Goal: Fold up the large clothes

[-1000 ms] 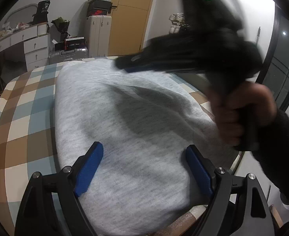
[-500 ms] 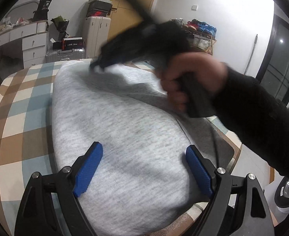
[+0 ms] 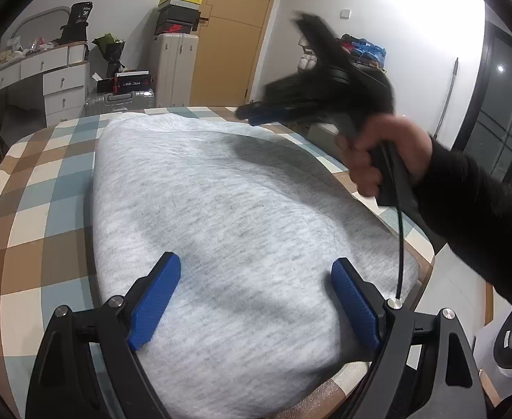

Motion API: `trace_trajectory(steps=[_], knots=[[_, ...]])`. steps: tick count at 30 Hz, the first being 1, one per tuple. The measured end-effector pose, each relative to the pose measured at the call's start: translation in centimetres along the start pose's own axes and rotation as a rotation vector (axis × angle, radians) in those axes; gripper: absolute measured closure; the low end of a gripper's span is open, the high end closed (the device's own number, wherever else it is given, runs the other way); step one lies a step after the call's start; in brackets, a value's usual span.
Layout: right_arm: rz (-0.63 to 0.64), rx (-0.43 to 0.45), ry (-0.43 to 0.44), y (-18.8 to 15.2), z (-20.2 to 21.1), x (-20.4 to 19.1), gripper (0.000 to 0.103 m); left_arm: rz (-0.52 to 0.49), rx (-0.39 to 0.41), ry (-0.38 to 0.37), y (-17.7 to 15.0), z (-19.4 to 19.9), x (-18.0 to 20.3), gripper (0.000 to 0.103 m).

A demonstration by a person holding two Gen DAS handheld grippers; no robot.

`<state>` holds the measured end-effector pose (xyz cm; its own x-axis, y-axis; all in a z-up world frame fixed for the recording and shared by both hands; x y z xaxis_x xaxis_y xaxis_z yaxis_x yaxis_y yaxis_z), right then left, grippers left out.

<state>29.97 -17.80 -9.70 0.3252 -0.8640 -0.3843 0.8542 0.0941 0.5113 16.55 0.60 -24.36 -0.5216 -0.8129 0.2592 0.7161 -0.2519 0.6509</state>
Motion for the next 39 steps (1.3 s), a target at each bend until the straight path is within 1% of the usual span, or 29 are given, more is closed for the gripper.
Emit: trace_trajectory(steps=[1, 2, 3, 4, 5, 7, 8, 9, 11, 12, 13, 14, 15, 17, 18, 19, 20, 22, 23, 24, 26, 27, 30, 31, 33, 35, 36, 37, 39], knots=[[-0.017, -0.012, 0.007, -0.4, -0.3, 0.6, 0.081, 0.001, -0.002, 0.002, 0.0, 0.0, 0.0, 0.019], [-0.036, -0.059, -0.021, -0.8, -1.2, 1.3, 0.081, 0.002, -0.005, 0.004, 0.1, -0.1, 0.1, 0.019], [-0.055, -0.141, -0.051, -1.6, -3.2, 2.0, 0.086, -0.001, -0.01, 0.011, 0.1, -0.2, 0.2, 0.019], [-0.044, -0.158, -0.064, -1.9, -4.0, 2.0, 0.087, -0.006, -0.015, 0.02, 0.2, -0.3, 0.3, 0.018], [0.01, -0.127, -0.099, -2.2, -4.1, 1.4, 0.087, -0.008, -0.018, 0.03, 0.3, -0.3, 0.5, 0.017], [0.073, -0.147, -0.169, -2.0, -4.1, 0.2, 0.085, -0.006, -0.024, 0.036, 0.4, -0.5, 0.6, 0.015], [0.076, -0.161, -0.177, -1.9, -4.0, -0.1, 0.085, -0.009, -0.029, 0.042, 0.5, -0.5, 0.7, 0.014], [0.071, -0.179, -0.149, -1.8, -3.2, -0.3, 0.082, -0.007, -0.033, 0.044, 0.6, -0.4, 0.6, 0.013], [0.035, -0.148, -0.057, -2.4, -0.9, -0.1, 0.077, 0.01, -0.049, 0.043, 0.9, 0.0, 0.5, 0.013], [0.013, -0.113, -0.007, -3.1, 1.1, 0.1, 0.067, 0.02, -0.068, 0.04, 1.1, 0.4, 0.3, 0.013], [0.005, -0.094, 0.015, -3.8, 2.2, 0.3, 0.061, 0.026, -0.079, 0.035, 1.3, 0.8, 0.3, 0.013], [0.002, -0.082, 0.021, -4.5, 3.3, 0.5, 0.048, 0.036, -0.084, 0.022, 1.5, 1.6, 0.1, 0.013], [0.002, -0.077, 0.02, -5.4, 4.2, 0.7, 0.038, 0.051, -0.078, 0.018, 1.8, 2.5, -0.3, 0.013], [0.0, -0.085, 0.044, -7.3, 5.5, 1.4, 0.029, 0.083, -0.068, 0.018, 2.2, 3.8, -1.3, 0.012], [-0.013, -0.098, 0.055, -8.2, 5.7, 1.8, 0.028, 0.104, -0.077, 0.018, 2.5, 4.3, -2.2, 0.012], [-0.029, -0.107, 0.061, -8.8, 5.7, 2.3, 0.028, 0.12, -0.092, 0.021, 2.7, 4.3, -2.9, 0.011], [-0.06, -0.12, 0.073, -9.5, 5.7, 3.0, 0.028, 0.134, -0.099, 0.002, 3.0, 4.0, -3.9, 0.01], [-0.133, -0.142, 0.116, -10.5, 5.3, 4.5, 0.026, 0.218, -0.137, 0.013, 3.3, 3.1, -6.6, 0.01], [-0.163, -0.148, 0.152, -10.9, 5.1, 5.1, 0.026, 0.284, -0.176, -0.025, 3.3, 2.2, -8.3, 0.01], [-0.192, -0.164, 0.196, -11.3, 4.6, 5.6, 0.026, 0.35, -0.227, -0.098, 3.2, 1.0, -9.7, 0.01], [-0.214, -0.199, 0.228, -11.5, 3.9, 5.9, 0.026, 0.456, -0.284, -0.22, 2.7, -0.8, -11.4, 0.01], [-0.221, -0.217, 0.237, -11.6, 3.3, 6.1, 0.026, 0.484, -0.325, -0.258, 2.7, -1.8, -12.0, 0.01], [-0.246, -0.266, 0.286, -11.4, 1.8, 6.2, 0.026, 0.439, -0.382, -0.271, 3.1, -3.2, -11.8, 0.01], [-0.245, -0.275, 0.301, -11.2, 1.4, 6.2, 0.026, 0.436, -0.401, -0.307, 3.3, -3.8, -11.6, 0.01], [-0.244, -0.299, 0.317, -10.8, 0.4, 6.0, 0.026, 0.45, -0.441, -0.346, 3.2, -5.1, -11.7, 0.012], [-0.238, -0.302, 0.313, -10.2, -0.2, 5.5, 0.031, 0.466, -0.494, -0.375, 2.8, -6.5, -11.8, 0.019], [-0.222, -0.309, 0.304, -9.8, -0.6, 5.1, 0.034, 0.474, -0.502, -0.393, 2.8, -6.8, -11.9, 0.019], [-0.208, -0.313, 0.289, -9.5, -0.8, 4.7, 0.041, 0.484, -0.511, -0.415, 2.7, -7.1, -12.2, 0.019], [-0.162, -0.335, 0.267, -9.1, -1.5, 3.7, 0.049, 0.481, -0.518, -0.423, 2.7, -7.3, -12.1, 0.021]])
Point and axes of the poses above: each gripper's, at about its wrist camera, not at the fingertips, and z roughly against the way its jaws point, x to its right, y to its top, the point moved 2 cm from there along -z, roughly the way its jaws point, and after that the axes turned 11 degrees about -x, right-handed, at the moved point
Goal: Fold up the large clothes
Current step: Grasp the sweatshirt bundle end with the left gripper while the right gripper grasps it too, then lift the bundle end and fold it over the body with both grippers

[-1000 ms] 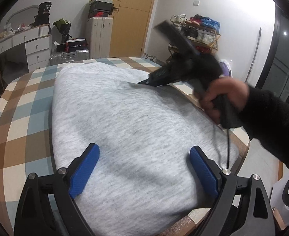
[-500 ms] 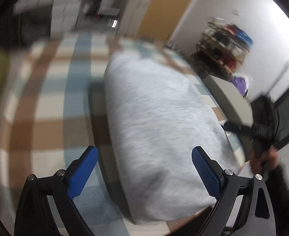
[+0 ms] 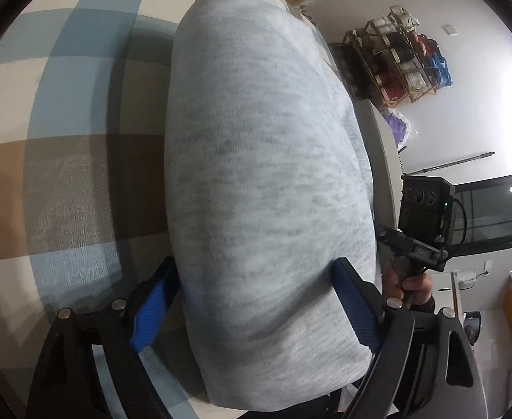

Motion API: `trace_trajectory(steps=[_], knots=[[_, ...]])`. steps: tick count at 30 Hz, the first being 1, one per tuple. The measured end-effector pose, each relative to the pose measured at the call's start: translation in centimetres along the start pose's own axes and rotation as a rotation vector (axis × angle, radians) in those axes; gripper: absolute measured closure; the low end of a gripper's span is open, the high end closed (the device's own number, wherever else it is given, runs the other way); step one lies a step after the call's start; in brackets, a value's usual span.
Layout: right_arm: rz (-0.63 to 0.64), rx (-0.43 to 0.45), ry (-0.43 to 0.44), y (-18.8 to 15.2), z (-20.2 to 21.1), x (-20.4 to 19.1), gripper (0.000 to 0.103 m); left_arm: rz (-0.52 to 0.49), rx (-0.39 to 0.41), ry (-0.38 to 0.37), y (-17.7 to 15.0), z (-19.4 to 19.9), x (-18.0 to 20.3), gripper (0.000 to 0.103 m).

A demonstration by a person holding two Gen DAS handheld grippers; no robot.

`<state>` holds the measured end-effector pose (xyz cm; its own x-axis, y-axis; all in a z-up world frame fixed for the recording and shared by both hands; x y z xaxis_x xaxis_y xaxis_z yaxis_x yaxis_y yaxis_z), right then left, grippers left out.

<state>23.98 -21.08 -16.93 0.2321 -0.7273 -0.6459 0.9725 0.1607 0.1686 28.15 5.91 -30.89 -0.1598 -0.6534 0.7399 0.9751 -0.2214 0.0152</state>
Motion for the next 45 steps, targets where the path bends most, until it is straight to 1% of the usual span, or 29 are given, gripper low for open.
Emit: trace_trajectory(steps=[1, 2, 3, 4, 6, 7, 10, 12, 14, 16, 17, 18, 20, 22, 23, 25, 28, 31, 35, 37, 41, 45], knots=[[0.018, 0.001, -0.014, 0.1, -0.3, -0.3, 0.054, -0.007, -0.001, 0.008, 0.0, 0.1, 0.2, 0.022], [0.029, 0.004, -0.01, 0.1, -0.3, -0.5, 0.056, -0.014, 0.002, 0.02, -0.1, 0.2, 0.5, 0.025], [0.033, 0.013, 0.006, 0.1, -0.2, -0.5, 0.062, -0.017, 0.005, 0.03, -0.3, 0.3, 0.7, 0.027], [0.038, 0.024, 0.028, 0.0, 0.2, -0.6, 0.068, -0.018, 0.006, 0.036, -0.3, 0.5, 1.1, 0.03], [0.056, 0.044, 0.1, -0.5, 1.0, -0.8, 0.072, -0.042, 0.019, 0.072, -0.6, 0.9, 2.0, 0.032], [0.066, 0.045, 0.13, -0.9, 1.2, -1.0, 0.072, -0.054, 0.02, 0.082, -0.4, 0.8, 2.1, 0.032], [0.104, 0.016, 0.172, -2.7, 0.8, -1.8, 0.072, -0.087, 0.018, 0.102, -1.1, 0.6, 2.4, 0.032], [0.077, -0.002, 0.221, -3.8, 0.2, -1.2, 0.072, -0.09, 0.008, 0.107, -1.9, 0.4, 1.9, 0.032], [0.048, 0.002, 0.223, -3.9, -0.5, -0.5, 0.071, -0.074, 0.003, 0.115, -2.0, -0.1, 0.9, 0.032], [0.014, 0.013, 0.217, -3.1, -1.1, -0.1, 0.063, -0.049, 0.005, 0.085, -1.3, -0.3, 0.1, 0.032], [-0.018, 0.015, 0.207, -2.8, -1.5, 0.1, 0.061, -0.041, 0.005, 0.078, -0.9, -0.4, -0.1, 0.032], [-0.025, 0.015, 0.185, -2.6, -1.8, -0.1, 0.059, -0.044, 0.009, 0.087, -0.7, -0.4, -0.2, 0.032], [-0.013, 0.03, 0.148, -2.6, -1.9, -0.5, 0.059, -0.042, 0.016, 0.108, -0.6, -0.1, -0.3, 0.032], [-0.04, 0.056, 0.169, -3.4, -1.4, -0.3, 0.068, -0.034, 0.012, 0.123, -0.5, 0.2, -0.1, 0.032], [-0.044, 0.074, 0.177, -3.5, -1.2, -0.5, 0.07, -0.039, 0.017, 0.133, -0.4, 0.5, 0.2, 0.033], [-0.023, 0.115, 0.181, -4.1, -0.1, -1.4, 0.075, -0.065, 0.036, 0.155, -0.7, 1.1, 1.2, 0.034], [0.026, 0.18, 0.223, -4.8, 1.4, -3.4, 0.076, -0.083, 0.068, 0.151, -0.8, 2.3, 2.4, 0.034], [0.076, 0.228, 0.247, -4.9, 2.5, -5.3, 0.077, -0.098, 0.106, 0.145, -1.2, 4.5, 2.9, 0.034], [0.123, 0.271, 0.303, -4.4, 3.7, -7.6, 0.077, -0.126, 0.163, 0.157, -1.7, 7.6, 3.8, 0.034], [0.161, 0.297, 0.303, -4.0, 3.9, -9.9, 0.077, -0.142, 0.19, 0.167, -2.4, 9.1, 3.9, 0.034], [0.218, 0.328, 0.34, -3.2, 5.4, -13.9, 0.076, -0.153, 0.259, 0.166, -3.8, 13.0, 4.2, 0.034], [0.303, 0.323, 0.353, -2.1, 6.1, -19.5, 0.076, -0.137, 0.329, 0.188, -5.6, 17.6, 4.2, 0.034]])
Point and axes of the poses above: each gripper's, at about its wrist camera, not at the fingertips, and z roughly against the way its jaws point, x to its right, y to its top, the point moved 2 cm from there along -z, roughly the way its jaws point, and after that the axes turned 11 degrees about -x, right-handed, at the moved point
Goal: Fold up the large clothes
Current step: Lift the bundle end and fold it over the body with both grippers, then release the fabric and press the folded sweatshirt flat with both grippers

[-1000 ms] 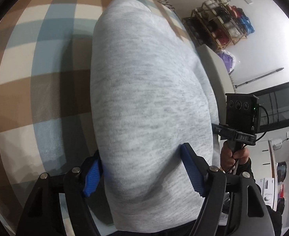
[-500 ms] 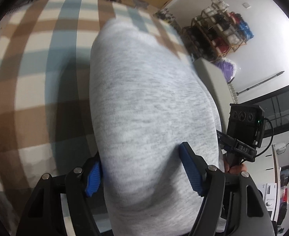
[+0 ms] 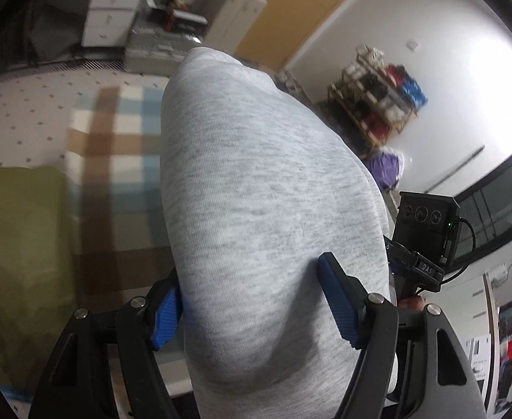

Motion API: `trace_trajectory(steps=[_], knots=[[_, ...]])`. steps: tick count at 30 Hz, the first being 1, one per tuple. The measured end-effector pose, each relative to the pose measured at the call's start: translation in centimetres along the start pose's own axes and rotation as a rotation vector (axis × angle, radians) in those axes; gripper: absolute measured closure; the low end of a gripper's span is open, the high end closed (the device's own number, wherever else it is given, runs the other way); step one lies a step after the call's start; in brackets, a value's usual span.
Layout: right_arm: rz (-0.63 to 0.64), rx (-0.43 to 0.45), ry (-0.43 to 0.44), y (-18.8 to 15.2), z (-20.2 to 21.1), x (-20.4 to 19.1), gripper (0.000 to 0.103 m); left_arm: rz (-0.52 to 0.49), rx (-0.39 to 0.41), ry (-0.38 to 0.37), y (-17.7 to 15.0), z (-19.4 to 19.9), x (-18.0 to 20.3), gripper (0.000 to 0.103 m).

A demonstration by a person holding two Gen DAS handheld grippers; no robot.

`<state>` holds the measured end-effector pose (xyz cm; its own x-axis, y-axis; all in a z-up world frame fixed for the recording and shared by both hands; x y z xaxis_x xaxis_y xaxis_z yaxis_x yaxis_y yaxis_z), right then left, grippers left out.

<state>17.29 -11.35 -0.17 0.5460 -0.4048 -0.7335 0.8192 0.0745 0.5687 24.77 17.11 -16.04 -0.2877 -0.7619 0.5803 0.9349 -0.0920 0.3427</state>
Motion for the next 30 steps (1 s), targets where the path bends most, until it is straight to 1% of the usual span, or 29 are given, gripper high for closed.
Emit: trace_trajectory(steps=[3, 6, 10, 11, 13, 14, 15, 16, 17, 18, 19, 20, 21, 22, 23, 24, 25, 26, 27, 28, 29, 30], knots=[[0.038, -0.021, 0.04, 2.4, -3.2, -3.8, 0.076, 0.022, 0.055, 0.046, -0.6, 3.3, -0.6, 0.034], [0.076, -0.056, 0.081, 4.0, -7.6, -7.0, 0.076, 0.07, 0.102, 0.102, -2.0, 6.9, -2.8, 0.034], [0.096, -0.115, 0.125, 5.1, -14.5, -10.3, 0.076, 0.161, 0.151, 0.173, -4.1, 10.2, -7.3, 0.034], [0.089, -0.138, 0.14, 5.2, -16.7, -10.8, 0.076, 0.193, 0.161, 0.188, -4.6, 10.9, -9.2, 0.034], [0.07, -0.175, 0.158, 5.1, -20.9, -11.1, 0.076, 0.242, 0.171, 0.208, -5.5, 11.1, -12.2, 0.034], [0.061, -0.195, 0.164, 4.6, -23.3, -10.9, 0.076, 0.285, 0.181, 0.222, -6.0, 10.9, -14.6, 0.034], [0.039, -0.227, 0.167, 3.7, -25.9, -10.5, 0.076, 0.316, 0.186, 0.24, -6.3, 10.5, -16.2, 0.034], [0.024, -0.259, 0.156, 3.2, -28.3, -10.1, 0.075, 0.348, 0.182, 0.264, -6.8, 9.6, -18.7, 0.034], [0.01, -0.301, 0.117, 2.0, -31.2, -9.3, 0.075, 0.395, 0.172, 0.277, -7.5, 8.2, -21.7, 0.034], [-0.006, -0.334, 0.082, 1.0, -33.2, -8.5, 0.074, 0.433, 0.153, 0.285, -8.0, 6.9, -23.7, 0.034], [-0.004, -0.357, 0.043, -0.4, -35.0, -7.7, 0.073, 0.477, 0.145, 0.269, -8.9, 5.3, -26.1, 0.031], [0.019, -0.343, 0.053, -1.3, -35.4, -7.2, 0.071, 0.495, 0.166, 0.2, -9.8, 4.6, -27.4, 0.027], [0.03, -0.339, 0.071, -1.8, -35.3, -7.0, 0.067, 0.493, 0.178, 0.139, -10.3, 4.4, -27.9, 0.027], [0.036, -0.349, 0.071, -2.2, -35.1, -6.9, 0.065, 0.482, 0.193, 0.099, -10.7, 4.4, -28.1, 0.027], [0.051, -0.362, 0.056, -2.5, -34.8, -6.9, 0.063, 0.474, 0.205, 0.1, -11.1, 4.5, -27.8, 0.027], [0.071, -0.374, 0.022, -2.7, -34.3, -7.1, 0.059, 0.458, 0.202, 0.131, -11.2, 4.5, -27.3, 0.027], [0.091, -0.382, -0.006, -2.4, -34.1, -7.1, 0.057, 0.441, 0.205, 0.167, -11.2, 4.7, -26.8, 0.027], [0.129, -0.391, -0.04, -1.9, -33.9, -7.3, 0.056, 0.425, 0.222, 0.225, -11.6, 5.4, -26.4, 0.028], [0.172, -0.391, -0.088, -1.6, -33.2, -7.5, 0.052, 0.423, 0.254, 0.268, -11.9, 6.1, -25.7, 0.028], [0.195, -0.386, -0.121, -1.1, -33.1, -7.7, 0.049, 0.423, 0.278, 0.263, -12.0, 6.5, -25.2, 0.028], [0.219, -0.37, -0.152, -1.0, -32.0, -7.9, 0.049, 0.412, 0.308, 0.244, -12.2, 7.0, -24.3, 0.028], [0.238, -0.35, -0.178, -0.7, -31.4, -8.1, 0.049, 0.39, 0.325, 0.24, -12.0, 7.3, -23.5, 0.028]])
Point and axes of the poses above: each gripper's, at about its wrist camera, not at the fingertips, and z roughly against the way its jaws point, x to its right, y to its top, the point moved 2 cm from there along -z, roughly the way its jaws point, and after that the axes turned 11 degrees about -x, right-handed, at the moved point
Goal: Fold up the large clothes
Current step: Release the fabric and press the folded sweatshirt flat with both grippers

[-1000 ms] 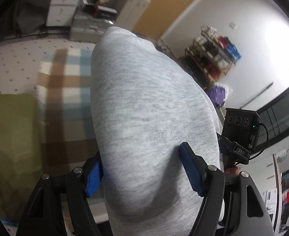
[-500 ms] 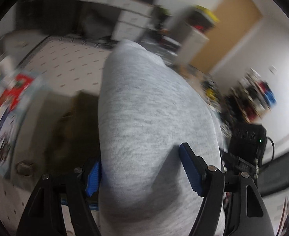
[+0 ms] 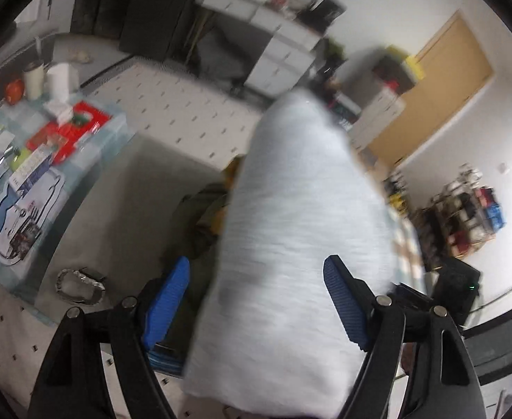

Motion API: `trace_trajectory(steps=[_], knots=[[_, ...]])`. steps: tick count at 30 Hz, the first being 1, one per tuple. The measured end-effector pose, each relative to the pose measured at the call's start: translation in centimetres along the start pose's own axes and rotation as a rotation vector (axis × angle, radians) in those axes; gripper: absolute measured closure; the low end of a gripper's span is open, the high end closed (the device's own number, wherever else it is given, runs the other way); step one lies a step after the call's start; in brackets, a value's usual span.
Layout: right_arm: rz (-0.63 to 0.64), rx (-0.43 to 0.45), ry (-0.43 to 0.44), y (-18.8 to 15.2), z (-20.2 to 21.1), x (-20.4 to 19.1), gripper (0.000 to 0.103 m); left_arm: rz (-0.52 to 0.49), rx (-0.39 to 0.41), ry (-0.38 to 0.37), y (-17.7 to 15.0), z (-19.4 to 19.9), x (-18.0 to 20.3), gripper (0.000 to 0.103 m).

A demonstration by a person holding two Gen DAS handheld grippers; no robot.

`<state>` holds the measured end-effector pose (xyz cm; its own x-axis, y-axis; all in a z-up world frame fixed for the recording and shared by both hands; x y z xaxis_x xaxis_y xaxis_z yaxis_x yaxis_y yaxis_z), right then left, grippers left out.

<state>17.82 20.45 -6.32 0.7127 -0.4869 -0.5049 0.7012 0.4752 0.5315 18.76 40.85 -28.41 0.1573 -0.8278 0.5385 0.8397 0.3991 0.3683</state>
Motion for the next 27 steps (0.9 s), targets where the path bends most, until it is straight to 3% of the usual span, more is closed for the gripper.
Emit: trace_trajectory(steps=[2, 4, 6, 7, 9, 10, 12, 15, 17, 20, 23, 25, 27], knots=[[0.05, 0.071, -0.146, 0.9, 2.4, -0.2, 0.052, -0.075, 0.047, 0.01, -0.5, 0.9, 1.8, 0.028], [0.087, 0.169, -0.213, 2.5, 4.1, -1.7, 0.054, -0.147, 0.076, 0.003, -1.4, 1.2, 2.8, 0.028], [0.148, 0.227, -0.259, 4.6, 4.4, -3.4, 0.059, -0.224, 0.046, 0.044, -1.8, -1.0, 3.6, 0.027], [0.167, 0.209, -0.277, 5.6, 3.6, -3.9, 0.062, -0.251, 0.024, 0.094, -2.0, -2.7, 3.8, 0.027], [0.183, 0.173, -0.294, 7.5, 1.8, -3.7, 0.082, -0.267, -0.039, 0.181, -2.3, -6.5, 3.9, 0.028], [0.181, 0.166, -0.326, 8.1, 0.8, -3.6, 0.082, -0.263, -0.07, 0.22, -2.2, -8.5, 3.6, 0.028], [0.126, 0.109, -0.384, 9.2, -1.9, -2.3, 0.08, -0.283, -0.025, 0.315, -2.1, -10.8, 3.3, 0.026], [0.09, -0.099, -0.483, 10.0, -8.5, 0.8, 0.083, -0.307, 0.045, 0.347, -2.1, -12.1, 3.4, 0.026], [0.149, -0.113, -0.582, 9.9, -9.4, 2.0, 0.083, -0.34, 0.105, 0.413, -2.2, -13.1, 4.4, 0.026], [0.091, -0.089, -0.534, 9.6, -8.4, 3.6, 0.083, -0.325, 0.159, 0.469, -2.4, -13.9, 4.3, 0.024], [0.137, -0.073, -0.532, 9.5, -6.0, 2.8, 0.081, -0.336, 0.162, 0.488, -2.7, -13.3, 4.1, 0.023], [0.143, 0.008, -0.475, 8.8, -3.0, 1.2, 0.079, -0.337, 0.167, 0.483, -2.5, -13.2, 3.7, 0.023], [0.151, 0.1, -0.365, 6.5, 0.9, -0.7, 0.078, -0.344, 0.175, 0.477, -2.4, -13.4, 3.1, 0.023]])
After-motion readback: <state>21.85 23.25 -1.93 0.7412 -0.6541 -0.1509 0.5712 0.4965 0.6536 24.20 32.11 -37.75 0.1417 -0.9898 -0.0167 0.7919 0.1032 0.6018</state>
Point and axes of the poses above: each gripper's, at about its wrist camera, not at the fingertips, and z roughly against the way its jaws point, x to its right, y to its top, the point moved 2 cm from there along -z, roughly the way its jaws point, and after that the axes turned 11 degrees about -x, right-handed, at the moved point
